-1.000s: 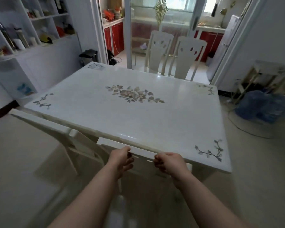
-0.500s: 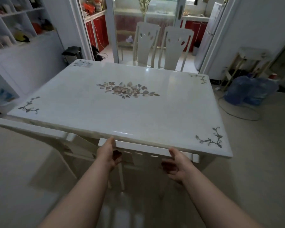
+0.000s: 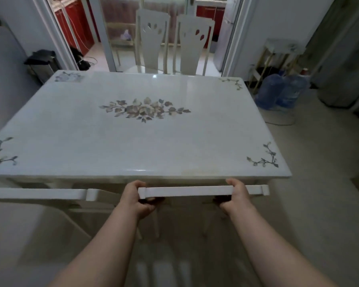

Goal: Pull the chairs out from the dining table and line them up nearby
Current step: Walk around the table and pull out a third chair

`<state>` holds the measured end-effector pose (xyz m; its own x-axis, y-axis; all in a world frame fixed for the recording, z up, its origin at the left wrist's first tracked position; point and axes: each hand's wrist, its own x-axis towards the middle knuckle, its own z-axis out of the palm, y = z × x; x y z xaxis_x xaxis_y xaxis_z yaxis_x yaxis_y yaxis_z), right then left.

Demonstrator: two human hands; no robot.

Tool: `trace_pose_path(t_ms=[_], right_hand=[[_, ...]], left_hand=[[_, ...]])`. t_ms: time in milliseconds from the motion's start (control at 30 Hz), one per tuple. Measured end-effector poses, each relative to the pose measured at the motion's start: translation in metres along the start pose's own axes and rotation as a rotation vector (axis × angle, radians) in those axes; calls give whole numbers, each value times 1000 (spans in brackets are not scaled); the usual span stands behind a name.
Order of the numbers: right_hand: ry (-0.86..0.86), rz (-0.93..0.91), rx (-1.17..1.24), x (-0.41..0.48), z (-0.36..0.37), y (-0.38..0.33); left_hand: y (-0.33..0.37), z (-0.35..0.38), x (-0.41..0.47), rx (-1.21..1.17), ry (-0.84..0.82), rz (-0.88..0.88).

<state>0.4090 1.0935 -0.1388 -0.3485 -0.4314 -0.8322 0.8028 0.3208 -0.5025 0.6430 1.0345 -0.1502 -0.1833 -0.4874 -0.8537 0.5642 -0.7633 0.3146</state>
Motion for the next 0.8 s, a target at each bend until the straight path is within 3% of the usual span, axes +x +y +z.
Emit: trace_pose_path(t_ms=[400,800], right_hand=[[220,-37,113,12,11,-1],[187,-83,63,21,6,-2]], left_hand=[[5,-8,12,-1,-118,-65],[-1,-8,23,-48,-95,46]])
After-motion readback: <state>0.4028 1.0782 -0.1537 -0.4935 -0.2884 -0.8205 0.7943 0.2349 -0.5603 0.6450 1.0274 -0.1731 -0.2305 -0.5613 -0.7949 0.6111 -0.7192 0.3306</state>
